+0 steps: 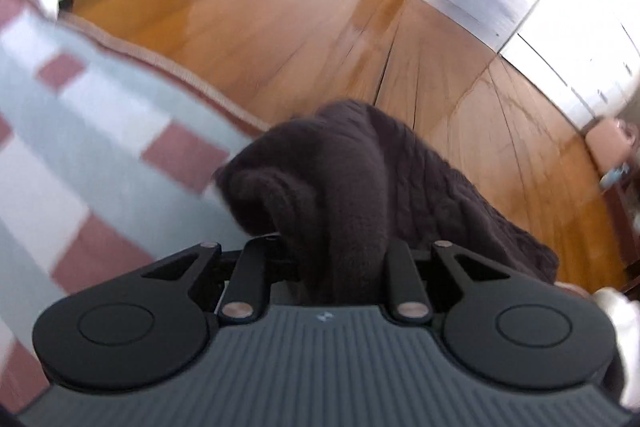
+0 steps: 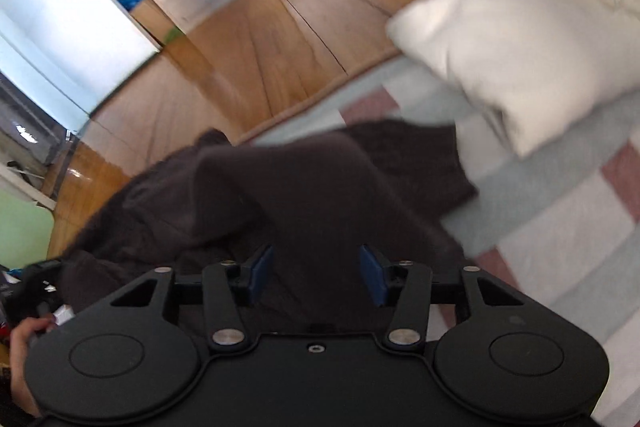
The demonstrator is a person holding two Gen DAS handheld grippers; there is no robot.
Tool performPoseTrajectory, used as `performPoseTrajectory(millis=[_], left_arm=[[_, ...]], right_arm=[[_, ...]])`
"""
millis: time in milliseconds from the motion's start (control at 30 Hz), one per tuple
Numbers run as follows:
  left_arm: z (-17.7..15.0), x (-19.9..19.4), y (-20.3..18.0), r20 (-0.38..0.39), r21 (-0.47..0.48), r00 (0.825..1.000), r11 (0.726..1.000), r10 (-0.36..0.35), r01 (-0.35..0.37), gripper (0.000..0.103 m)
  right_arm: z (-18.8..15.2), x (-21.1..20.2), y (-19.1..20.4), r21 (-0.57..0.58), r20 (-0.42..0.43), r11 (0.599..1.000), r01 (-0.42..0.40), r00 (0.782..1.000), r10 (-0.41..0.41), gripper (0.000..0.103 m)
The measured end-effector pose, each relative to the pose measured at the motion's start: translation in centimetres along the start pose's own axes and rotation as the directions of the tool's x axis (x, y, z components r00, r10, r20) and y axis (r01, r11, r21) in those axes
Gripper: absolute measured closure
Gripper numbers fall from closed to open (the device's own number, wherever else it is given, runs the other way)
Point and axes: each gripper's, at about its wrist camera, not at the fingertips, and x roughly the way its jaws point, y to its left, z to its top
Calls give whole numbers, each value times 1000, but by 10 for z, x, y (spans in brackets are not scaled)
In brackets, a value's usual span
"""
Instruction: Fold clothes
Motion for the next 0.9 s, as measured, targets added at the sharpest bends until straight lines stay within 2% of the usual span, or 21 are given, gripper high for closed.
performPoseTrajectory(millis=[133,233,300,367,433,467,500,533,567,600,633,700,733,800,900], left_arm=[[2,4,4,-65,-37,998,999,-16,14,86],[15,27,11,-130,-139,989,989,-68,50,83],[16,40,22,-177,-194,981,980,-85,50,77],[13,52,30,-209,-247,973,968,-97,43,60],[7,61,38,-218,-335,967,941,-133,54,57],[6,64,38,-216,-345,964,936,-152,70,59],[6,66,36,-213,-346,962,934,-170,89,68],[8,65,31,-194,-297,967,950,-162,99,89],[12,57,22,-153,-228,978,968,-142,105,90],[15,43,16,-90,-191,986,974,-142,123,91],[18,28,12,-22,-164,988,976,-150,144,92],[21,-24,13,128,-176,974,962,-188,209,92],[18,-32,14,118,-165,976,966,-182,200,92],[9,-38,16,51,-130,986,978,-156,162,90],[-4,-46,18,-49,-74,993,992,-111,107,85]], right_arm=[[-5,23,0,11,-87,998,60,994,-58,37],[-10,37,-8,32,-126,992,125,985,-120,32],[-13,43,-11,28,-137,986,166,977,-161,32],[-15,50,-13,17,-143,979,201,970,-197,32],[-14,63,-13,-8,-127,978,210,970,-209,28],[-12,69,-10,-34,-95,976,216,971,-219,28],[-10,72,-5,-73,-45,971,230,971,-233,46],[-7,73,3,-123,12,962,244,969,-245,60],[-3,72,15,-191,77,946,262,965,-252,82],[3,64,28,-246,150,930,274,958,-243,85],[11,50,42,-282,230,918,277,949,-216,86],[27,19,68,-341,382,891,299,910,-159,93],[36,-1,81,-353,453,877,325,880,-144,96],[51,-40,101,-362,567,855,373,816,-116,99],[62,-78,110,-327,628,844,425,765,-142,99]])
